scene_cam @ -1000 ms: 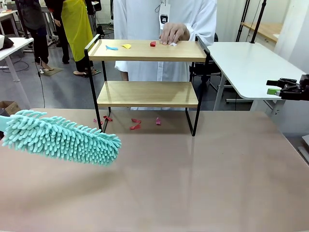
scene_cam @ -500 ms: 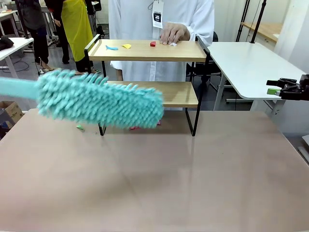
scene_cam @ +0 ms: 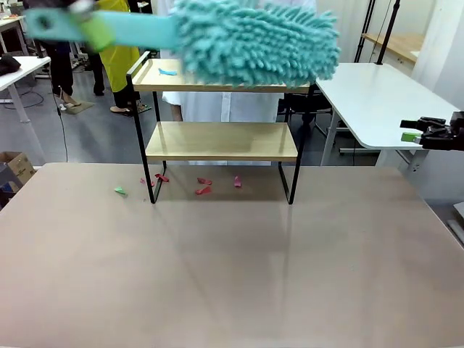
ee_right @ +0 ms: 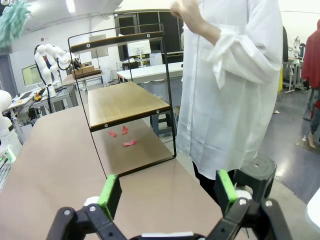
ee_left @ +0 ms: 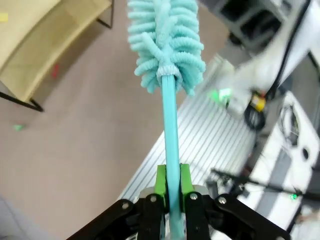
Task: Clean the shelf.
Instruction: Clean the specific section of the Shelf indicated by the human with the Duster.
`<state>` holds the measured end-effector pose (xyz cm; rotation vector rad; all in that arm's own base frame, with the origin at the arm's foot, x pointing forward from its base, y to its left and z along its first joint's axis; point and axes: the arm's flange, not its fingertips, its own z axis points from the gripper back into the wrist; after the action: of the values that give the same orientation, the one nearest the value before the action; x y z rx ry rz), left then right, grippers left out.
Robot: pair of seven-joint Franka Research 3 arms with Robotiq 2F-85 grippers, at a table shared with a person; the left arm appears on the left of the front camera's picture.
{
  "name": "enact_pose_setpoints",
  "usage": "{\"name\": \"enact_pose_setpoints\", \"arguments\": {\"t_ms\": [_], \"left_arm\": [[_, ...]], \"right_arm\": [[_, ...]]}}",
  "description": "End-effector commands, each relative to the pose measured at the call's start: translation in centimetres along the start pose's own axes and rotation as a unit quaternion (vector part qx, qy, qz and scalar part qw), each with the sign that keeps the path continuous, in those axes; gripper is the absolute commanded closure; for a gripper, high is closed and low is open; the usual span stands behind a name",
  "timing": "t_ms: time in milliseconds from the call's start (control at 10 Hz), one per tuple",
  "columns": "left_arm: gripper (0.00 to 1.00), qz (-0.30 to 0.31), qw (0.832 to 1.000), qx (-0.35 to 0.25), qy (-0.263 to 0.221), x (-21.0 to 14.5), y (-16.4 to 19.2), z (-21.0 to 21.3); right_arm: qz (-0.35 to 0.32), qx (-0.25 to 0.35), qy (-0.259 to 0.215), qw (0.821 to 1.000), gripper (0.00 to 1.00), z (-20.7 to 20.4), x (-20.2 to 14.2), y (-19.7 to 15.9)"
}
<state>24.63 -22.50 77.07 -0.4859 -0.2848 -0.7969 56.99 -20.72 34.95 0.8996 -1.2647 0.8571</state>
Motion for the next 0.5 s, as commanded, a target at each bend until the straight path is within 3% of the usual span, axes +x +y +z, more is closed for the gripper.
{"name": "enact_pose_setpoints", "arguments": {"t_ms": [0,200,400], "left_arm": [[0.87,0.069,0.995,0.059,-0.04,5.2,-2.0,-2.0],[0.87,0.134,0.979,0.115,-0.105,9.5,-4.1,-4.8],[0.87,0.157,0.972,0.115,-0.132,13.1,-5.2,-7.7]], "right_arm": [[0.002,0.001,0.0,1.0,0.0,-0.2,0.3,0.1],[0.002,0.001,0.0,1.0,0.0,-0.2,0.3,0.1],[0.002,0.001,0.0,1.0,0.0,-0.2,0.3,0.1]]}}
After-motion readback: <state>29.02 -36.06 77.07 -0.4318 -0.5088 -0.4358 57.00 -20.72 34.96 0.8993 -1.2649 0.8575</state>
